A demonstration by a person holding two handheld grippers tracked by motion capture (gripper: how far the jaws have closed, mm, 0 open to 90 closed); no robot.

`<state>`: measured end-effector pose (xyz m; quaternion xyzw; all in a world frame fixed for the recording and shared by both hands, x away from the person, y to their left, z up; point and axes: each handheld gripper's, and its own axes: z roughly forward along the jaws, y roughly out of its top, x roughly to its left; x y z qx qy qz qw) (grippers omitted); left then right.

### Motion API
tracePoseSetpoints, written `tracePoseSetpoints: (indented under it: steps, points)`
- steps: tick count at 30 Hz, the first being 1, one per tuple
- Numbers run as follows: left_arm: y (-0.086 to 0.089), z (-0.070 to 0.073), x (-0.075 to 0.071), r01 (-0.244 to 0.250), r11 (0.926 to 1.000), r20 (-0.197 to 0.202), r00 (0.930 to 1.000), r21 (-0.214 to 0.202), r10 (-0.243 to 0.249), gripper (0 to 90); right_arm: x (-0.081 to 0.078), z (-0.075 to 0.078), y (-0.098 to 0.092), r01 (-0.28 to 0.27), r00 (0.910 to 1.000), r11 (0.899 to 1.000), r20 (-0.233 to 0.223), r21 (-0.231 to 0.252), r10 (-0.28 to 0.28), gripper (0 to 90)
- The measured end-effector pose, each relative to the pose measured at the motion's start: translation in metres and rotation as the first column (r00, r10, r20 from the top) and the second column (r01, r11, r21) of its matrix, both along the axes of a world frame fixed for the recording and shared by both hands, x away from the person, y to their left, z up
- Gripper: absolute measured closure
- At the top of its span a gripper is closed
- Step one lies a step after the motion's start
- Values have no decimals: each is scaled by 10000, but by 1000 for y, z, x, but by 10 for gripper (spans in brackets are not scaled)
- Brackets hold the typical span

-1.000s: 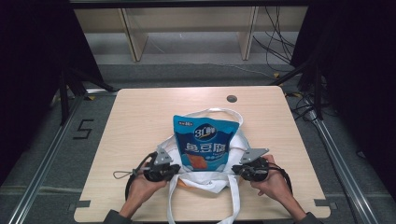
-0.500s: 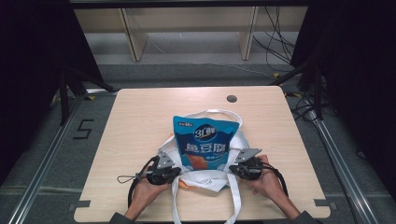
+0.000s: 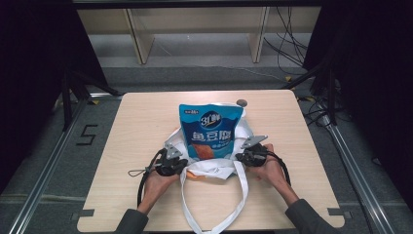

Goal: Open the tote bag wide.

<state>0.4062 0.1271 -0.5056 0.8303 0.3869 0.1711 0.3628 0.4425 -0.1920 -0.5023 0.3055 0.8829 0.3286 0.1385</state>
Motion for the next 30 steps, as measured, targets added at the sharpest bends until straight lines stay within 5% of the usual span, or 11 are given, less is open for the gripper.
tracePoseSetpoints:
  steps: [2, 5, 7, 12, 13, 15, 18, 19, 22, 28, 30]
  points:
    - [-1, -1, 5, -246, 9994, 20, 9997, -253, 247, 876, 8, -1, 1, -166, 9997, 9999, 187, 6, 166, 898]
    - [2, -3, 14, -247, 9997, 246, 9994, -45, 248, 876, 14, -2, 3, 22, 9996, 10000, 298, -12, -22, 898]
    - [1, -4, 17, -414, 9981, 224, 9988, -461, 425, 877, 18, -2, 4, -95, 9992, 9999, 376, -70, 98, 897]
    - [2, -4, 20, -406, 9984, 238, 9989, -389, 415, 876, 25, -3, 4, -107, 9989, 9999, 464, -3, 107, 896]
    - [3, -3, 20, -341, 9991, 273, 9990, -238, 348, 876, 22, -2, 5, 282, 9995, 9995, 164, 103, -284, 896]
    - [5, -3, 20, -230, 9997, 243, 9994, -109, 232, 875, 22, 0, 4, 135, 9998, 9999, 120, -101, -134, 894]
    - [3, -5, 20, -324, 9978, 278, 9990, -570, 340, 874, 21, -2, 4, 169, 9993, 9999, 345, 9, -169, 894]
    - [5, -4, 20, -274, 9994, 250, 9993, -229, 279, 873, 21, -2, 4, 182, 9993, 9998, 320, 80, -184, 893]
    - [2, -5, 19, -369, 9975, 417, 9984, -608, 395, 866, 21, -2, 3, 163, 9995, 9999, 288, 46, -165, 891]
    - [4, -3, 18, -365, 9989, 339, 9987, -284, 375, 852, 21, -3, 3, 186, 9989, 9998, 440, 86, -190, 883]
    - [3, -4, 18, -410, 9975, 351, 9985, -578, 431, 848, 21, -3, 3, 179, 9987, 9998, 468, 99, -183, 882]
